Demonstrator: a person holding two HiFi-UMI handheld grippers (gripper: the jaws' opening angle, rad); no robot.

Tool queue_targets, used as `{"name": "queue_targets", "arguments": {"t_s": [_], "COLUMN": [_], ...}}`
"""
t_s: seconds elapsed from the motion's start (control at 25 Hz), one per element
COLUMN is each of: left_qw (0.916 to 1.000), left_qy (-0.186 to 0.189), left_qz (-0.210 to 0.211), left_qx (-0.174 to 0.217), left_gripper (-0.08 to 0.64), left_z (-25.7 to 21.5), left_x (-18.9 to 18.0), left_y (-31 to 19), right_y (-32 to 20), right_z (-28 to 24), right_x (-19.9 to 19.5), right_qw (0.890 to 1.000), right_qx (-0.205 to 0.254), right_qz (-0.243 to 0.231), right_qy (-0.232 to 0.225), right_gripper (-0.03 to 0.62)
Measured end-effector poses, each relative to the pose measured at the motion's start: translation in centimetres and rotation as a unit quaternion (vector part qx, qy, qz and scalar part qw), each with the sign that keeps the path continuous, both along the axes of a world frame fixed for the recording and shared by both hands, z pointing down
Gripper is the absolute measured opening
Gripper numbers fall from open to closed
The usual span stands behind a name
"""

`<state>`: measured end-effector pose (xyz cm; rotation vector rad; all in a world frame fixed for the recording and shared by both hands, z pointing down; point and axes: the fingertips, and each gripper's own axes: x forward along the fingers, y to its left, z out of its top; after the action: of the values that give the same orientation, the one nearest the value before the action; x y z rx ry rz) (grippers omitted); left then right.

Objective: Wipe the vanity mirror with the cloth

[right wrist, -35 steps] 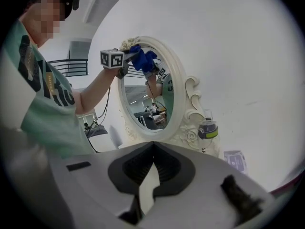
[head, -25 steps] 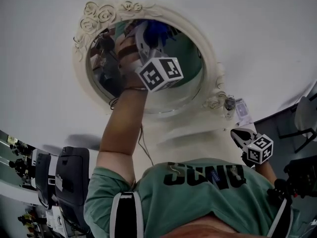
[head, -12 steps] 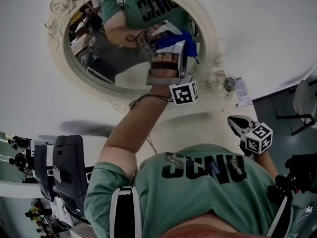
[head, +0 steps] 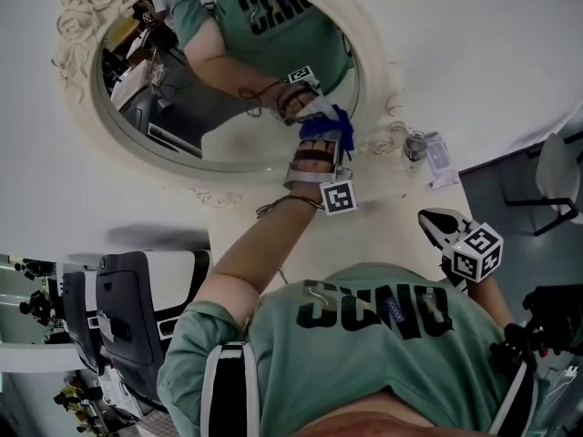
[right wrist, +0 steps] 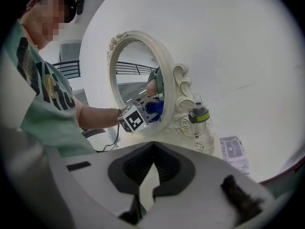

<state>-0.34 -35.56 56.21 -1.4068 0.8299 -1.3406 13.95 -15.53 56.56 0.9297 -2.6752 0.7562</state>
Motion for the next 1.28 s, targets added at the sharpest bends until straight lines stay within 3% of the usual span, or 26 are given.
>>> {"name": "queue_targets", "arguments": {"t_s": [0.16,0.24,0.32,0.4,0.48,0.56,0.68,0.8,0.96,1.16,1.24,1.28], "left_qw": [0.9992,0.9957,0.9881,0.9741,0.952,0.932,0.9155,0.8994,0.8857,0.8533,0.8515,0.8562], "left_qy": [0.032,0.074,0.14,0.223,0.306,0.359,0.378,0.395,0.403,0.45,0.453,0.444], "left_qz": [-0.003,-0.015,-0.024,-0.02,-0.008,0.006,0.015,-0.003,-0.027,-0.033,-0.03,-0.027], "left_qx": [-0.026,-0.053,-0.06,-0.034,0.002,0.048,0.136,0.187,0.229,0.261,0.263,0.262], "left_gripper": [0.075,0.077,0.078,0.08,0.08,0.08,0.08,0.08,0.083,0.081,0.081,0.08], "left_z": [0.1,-1.1,-4.8,-11.5,-20.2,-28.7,-38.6,-43.8,-45.2,-45.2,-44.8,-44.2], "left_x": [0.1,0.1,0.1,0.0,-0.6,-1.6,-3.4,-4.9,-4.6,-4.1,-3.2,-2.5], "left_y": [0.1,0.4,0.8,0.8,0.7,0.6,1.0,0.6,-0.2,-0.2,-0.2,-0.4], "right_y": [-0.5,-0.5,-0.4,-0.5,-0.6,-0.7,-0.8,-1.0,-1.1,-0.9,-0.5,-0.4], "right_z": [-0.8,-1.3,-1.7,-2.0,-2.4,-2.7,-2.9,-3.1,-2.9,-2.6,-2.0,-1.7], "right_x": [-0.5,-0.8,-1.0,-0.9,-0.7,-0.7,-0.8,-0.7,-0.4,0.4,0.7,0.9], "right_qw": [1.0,1.0,1.0,1.0,1.0,0.999,0.999,0.999,0.999,0.999,0.999,1.0], "right_qx": [0.011,0.016,0.02,0.024,0.028,0.033,0.039,0.042,0.043,0.037,0.029,0.024], "right_qz": [-0.006,-0.01,-0.012,-0.011,-0.01,-0.008,-0.009,-0.01,-0.002,0.001,0.002,0.004], "right_qy": [-0.001,0.0,-0.001,-0.002,-0.002,-0.005,-0.014,-0.019,-0.024,-0.021,-0.02,-0.019], "right_gripper": [0.008,0.008,0.008,0.008,0.008,0.008,0.008,0.008,0.008,0.008,0.008,0.008]}}
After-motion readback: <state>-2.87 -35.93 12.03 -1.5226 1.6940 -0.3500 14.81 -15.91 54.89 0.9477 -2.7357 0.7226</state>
